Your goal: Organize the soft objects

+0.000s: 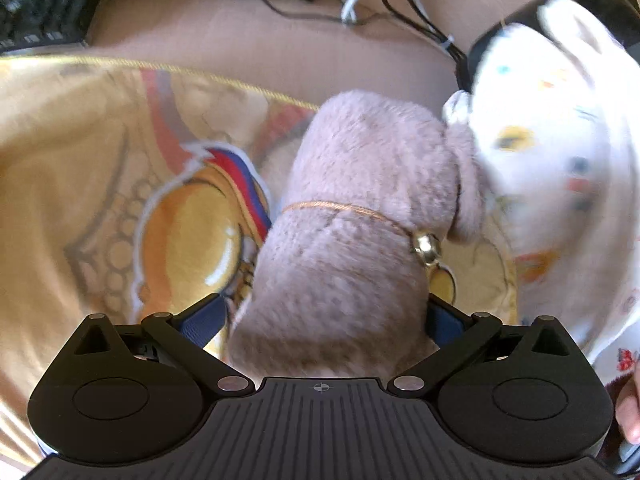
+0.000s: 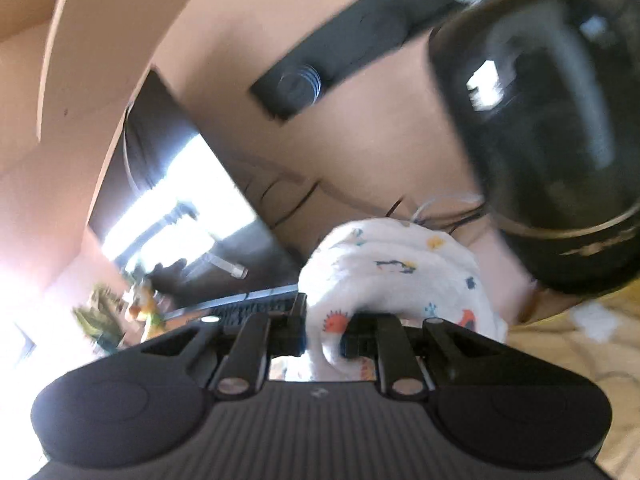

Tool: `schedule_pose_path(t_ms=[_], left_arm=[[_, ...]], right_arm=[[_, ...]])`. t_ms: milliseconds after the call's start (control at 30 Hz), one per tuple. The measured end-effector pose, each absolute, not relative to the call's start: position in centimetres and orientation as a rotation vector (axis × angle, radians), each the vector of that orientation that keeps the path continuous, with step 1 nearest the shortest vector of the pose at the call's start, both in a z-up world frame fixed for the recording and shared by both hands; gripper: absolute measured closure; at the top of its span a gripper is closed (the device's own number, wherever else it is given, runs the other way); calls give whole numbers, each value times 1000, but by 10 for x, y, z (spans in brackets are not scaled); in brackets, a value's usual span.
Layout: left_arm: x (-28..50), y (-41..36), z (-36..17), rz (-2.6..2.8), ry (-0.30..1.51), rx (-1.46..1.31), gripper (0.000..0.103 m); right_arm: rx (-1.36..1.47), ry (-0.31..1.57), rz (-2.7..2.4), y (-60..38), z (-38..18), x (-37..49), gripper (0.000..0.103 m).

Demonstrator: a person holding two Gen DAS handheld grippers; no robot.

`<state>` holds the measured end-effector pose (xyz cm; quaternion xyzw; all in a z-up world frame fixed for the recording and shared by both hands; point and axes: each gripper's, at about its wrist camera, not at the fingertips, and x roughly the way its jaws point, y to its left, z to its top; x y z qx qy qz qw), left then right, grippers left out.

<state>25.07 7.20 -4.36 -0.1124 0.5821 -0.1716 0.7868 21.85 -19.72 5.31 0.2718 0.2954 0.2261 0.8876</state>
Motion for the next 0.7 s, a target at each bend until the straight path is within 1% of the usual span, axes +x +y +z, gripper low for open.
schedule_pose_path(t_ms=[167,433,567,700], left_arm=[[249,77,-32,-318,1206,-196,0],[251,83,-34,-316,1205,-213,0],[253,90,-32,-312,1208,-234,0],[259,115,-27,-233,1193,-256,0]], right_arm=[[465,750,392,-174,13,239,87],[408,848,234,-191,-23,236,87],[417,880,173,-204,-34,219,88],[443,853,165,-207,-23,202,88]])
